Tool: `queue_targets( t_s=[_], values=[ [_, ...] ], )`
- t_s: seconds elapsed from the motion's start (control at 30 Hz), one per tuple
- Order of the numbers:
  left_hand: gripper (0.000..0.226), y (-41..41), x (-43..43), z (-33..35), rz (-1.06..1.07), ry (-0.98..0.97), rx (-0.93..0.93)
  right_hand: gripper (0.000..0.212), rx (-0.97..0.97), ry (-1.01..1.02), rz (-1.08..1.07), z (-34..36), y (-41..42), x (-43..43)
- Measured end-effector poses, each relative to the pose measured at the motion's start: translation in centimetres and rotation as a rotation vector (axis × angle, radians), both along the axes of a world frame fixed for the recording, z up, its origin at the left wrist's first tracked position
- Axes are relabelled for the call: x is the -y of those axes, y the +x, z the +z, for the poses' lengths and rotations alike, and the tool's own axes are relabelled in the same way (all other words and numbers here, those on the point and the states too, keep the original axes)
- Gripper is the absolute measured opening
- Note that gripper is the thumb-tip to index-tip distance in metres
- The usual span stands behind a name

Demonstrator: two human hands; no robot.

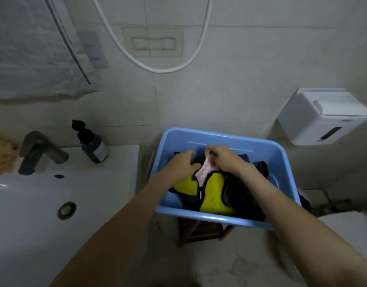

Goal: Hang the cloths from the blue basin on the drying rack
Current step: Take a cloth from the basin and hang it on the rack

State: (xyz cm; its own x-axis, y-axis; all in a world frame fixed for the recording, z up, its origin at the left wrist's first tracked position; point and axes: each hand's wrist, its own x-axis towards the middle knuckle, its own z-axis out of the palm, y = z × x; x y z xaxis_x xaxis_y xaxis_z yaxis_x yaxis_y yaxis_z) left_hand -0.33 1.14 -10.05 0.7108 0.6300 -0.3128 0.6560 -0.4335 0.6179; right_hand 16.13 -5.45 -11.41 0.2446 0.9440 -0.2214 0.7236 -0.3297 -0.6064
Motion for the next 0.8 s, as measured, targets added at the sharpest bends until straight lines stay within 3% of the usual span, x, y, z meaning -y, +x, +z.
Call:
queue_targets(
  t_s=[0.1, 0.33, 0.37, 0.43, 0.5, 0.57, 0.7, 0.8],
  values=[
    [0.056, 1.4, 0.2, 0.2, -0.073, 0.019, -0.003, 0.031, -0.005, 0.115, -0.124, 1.8, 1.2, 0.6],
    [0.008, 4.2, 0.7, 2.7, -0.002, 0.023, 0.242, 0.031, -0.093, 0.457, -0.319, 8.4, 1.6, 2.4],
    [0.012, 4.4, 0.6, 3.2, 0.031, 0.018, 0.304, 0.031, -0.089, 0.463, -0.301, 9.3, 1.3, 2.9],
    [0.045, 4.7, 0.5, 4.1, 0.047, 0.015, 0.397, 0.029, -0.080, 0.471, -0.265, 10.5, 0.3, 4.0],
    [0.063, 4.4, 0.4, 5.0, -0.022, 0.056, 0.399, 0.022, -0.091, 0.488, -0.243, 11.1, -0.8, 5.1],
    [0.053, 4.1, 0.4, 5.9, -0.108, 0.117, 0.380, 0.018, -0.080, 0.504, -0.251, 11.4, -1.6, 6.1],
    [0.010, 3.4, 1.2, 7.3, -0.333, 0.162, 0.409, 0.018, -0.015, 0.562, -0.376, 11.9, -3.2, 9.2],
    [0.019, 3.0, 3.2, 8.0, -0.377, 0.071, 0.442, 0.016, -0.011, 0.620, -0.512, 12.5, -4.6, 12.5]
  ],
)
